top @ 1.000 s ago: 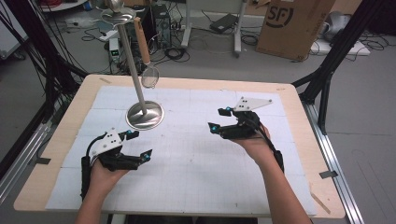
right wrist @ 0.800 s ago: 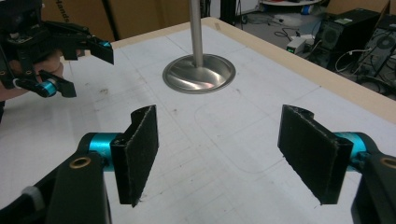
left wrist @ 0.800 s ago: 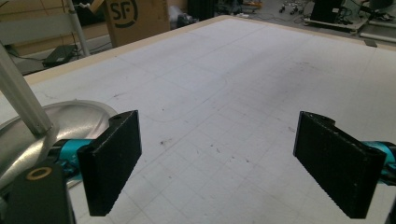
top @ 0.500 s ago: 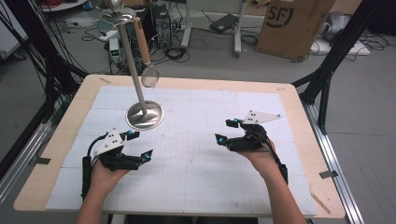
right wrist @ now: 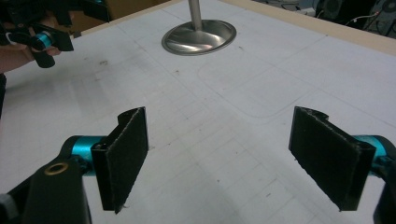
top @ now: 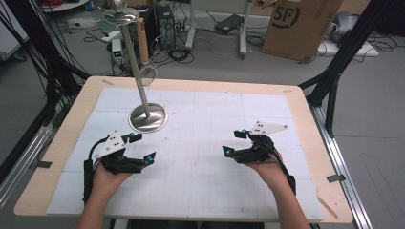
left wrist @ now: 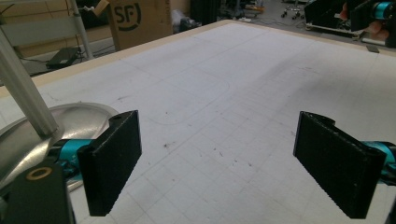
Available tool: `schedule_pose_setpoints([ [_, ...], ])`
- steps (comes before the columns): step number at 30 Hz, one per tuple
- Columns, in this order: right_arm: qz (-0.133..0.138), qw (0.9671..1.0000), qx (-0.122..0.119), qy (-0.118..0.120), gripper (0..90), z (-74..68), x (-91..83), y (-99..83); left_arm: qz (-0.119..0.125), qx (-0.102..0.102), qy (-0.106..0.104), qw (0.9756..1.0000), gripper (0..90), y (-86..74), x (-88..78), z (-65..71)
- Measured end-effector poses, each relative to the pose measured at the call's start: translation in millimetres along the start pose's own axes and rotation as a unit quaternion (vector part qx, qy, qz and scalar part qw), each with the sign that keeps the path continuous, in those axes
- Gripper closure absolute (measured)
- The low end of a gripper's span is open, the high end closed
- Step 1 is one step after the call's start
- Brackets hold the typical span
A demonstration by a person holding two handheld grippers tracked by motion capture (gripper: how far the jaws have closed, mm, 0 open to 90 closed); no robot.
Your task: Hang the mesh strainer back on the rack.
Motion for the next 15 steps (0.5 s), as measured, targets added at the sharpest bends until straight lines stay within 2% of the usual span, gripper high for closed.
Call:
schedule_pose_setpoints([
  [15, 0.008, 0.9999, 0.01, -0.002, 17.3, -1.3, -4.1, -7.8, 0.005, -0.001, 0.001, 1.0, 15.8, 1.6, 0.8, -0.2],
])
Point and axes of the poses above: each handheld gripper's, and its own axes: x roughly forward along the jaws, y roughly out of its top, z roughly to its right, the point moved 4 cm from there along x, roughly forward along the jaws, and after that the axes turned 4 degrees about z, right-handed, at the moved point
